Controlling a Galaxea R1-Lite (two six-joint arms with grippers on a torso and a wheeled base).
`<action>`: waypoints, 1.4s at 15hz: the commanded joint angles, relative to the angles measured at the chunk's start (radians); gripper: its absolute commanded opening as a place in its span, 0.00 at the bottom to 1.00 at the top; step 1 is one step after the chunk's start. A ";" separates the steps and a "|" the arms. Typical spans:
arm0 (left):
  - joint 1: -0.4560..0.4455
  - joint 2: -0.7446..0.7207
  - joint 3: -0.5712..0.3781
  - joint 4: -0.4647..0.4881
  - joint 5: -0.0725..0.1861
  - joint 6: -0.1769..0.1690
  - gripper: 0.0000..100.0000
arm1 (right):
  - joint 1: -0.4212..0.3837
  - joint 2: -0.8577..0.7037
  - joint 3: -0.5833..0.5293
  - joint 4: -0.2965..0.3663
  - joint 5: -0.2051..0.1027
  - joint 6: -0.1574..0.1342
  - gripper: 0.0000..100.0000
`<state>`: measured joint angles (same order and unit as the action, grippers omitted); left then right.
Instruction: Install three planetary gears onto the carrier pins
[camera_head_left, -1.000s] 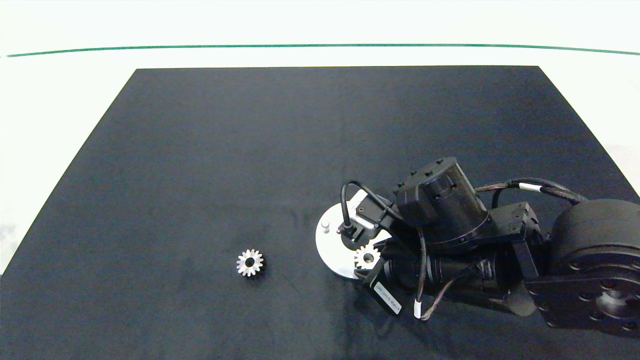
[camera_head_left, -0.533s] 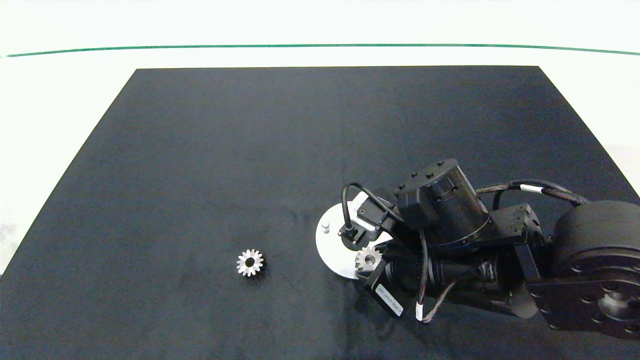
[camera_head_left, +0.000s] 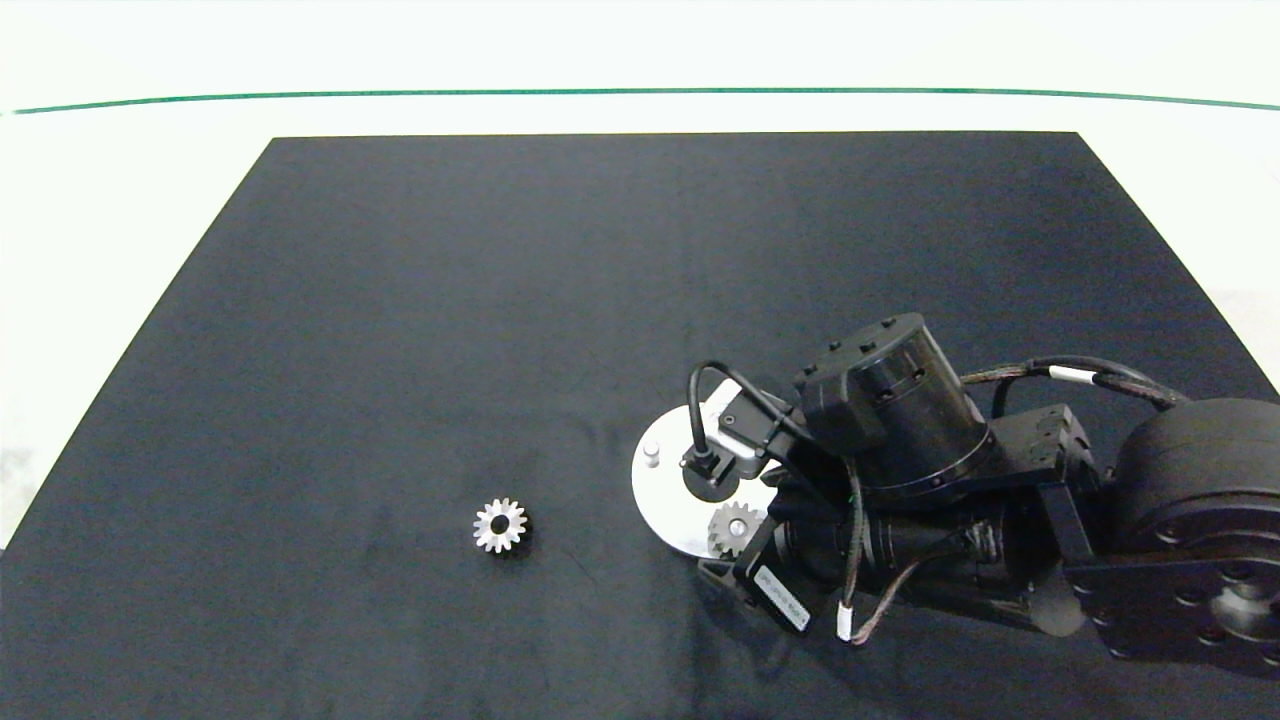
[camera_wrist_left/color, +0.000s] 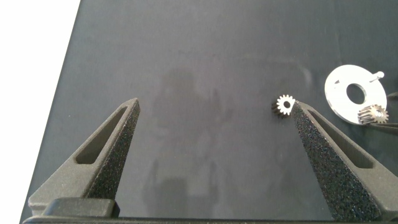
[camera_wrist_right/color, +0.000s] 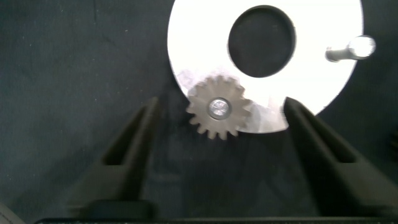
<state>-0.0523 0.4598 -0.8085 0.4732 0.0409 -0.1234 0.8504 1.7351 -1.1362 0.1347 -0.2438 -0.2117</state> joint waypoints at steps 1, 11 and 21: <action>-0.007 0.000 0.000 0.002 0.001 -0.001 1.00 | -0.102 -0.161 0.001 0.049 -0.020 -0.002 1.00; -0.015 -0.003 0.000 0.004 0.004 -0.010 1.00 | -0.518 -0.167 0.016 0.089 0.278 -0.011 1.00; -0.024 0.007 -0.004 0.002 0.002 -0.012 1.00 | -0.502 -0.019 -0.062 0.023 0.279 -0.017 0.96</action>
<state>-0.0726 0.4632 -0.8119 0.4734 0.0421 -0.1340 0.3453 1.6900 -1.1843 0.1562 0.0345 -0.2264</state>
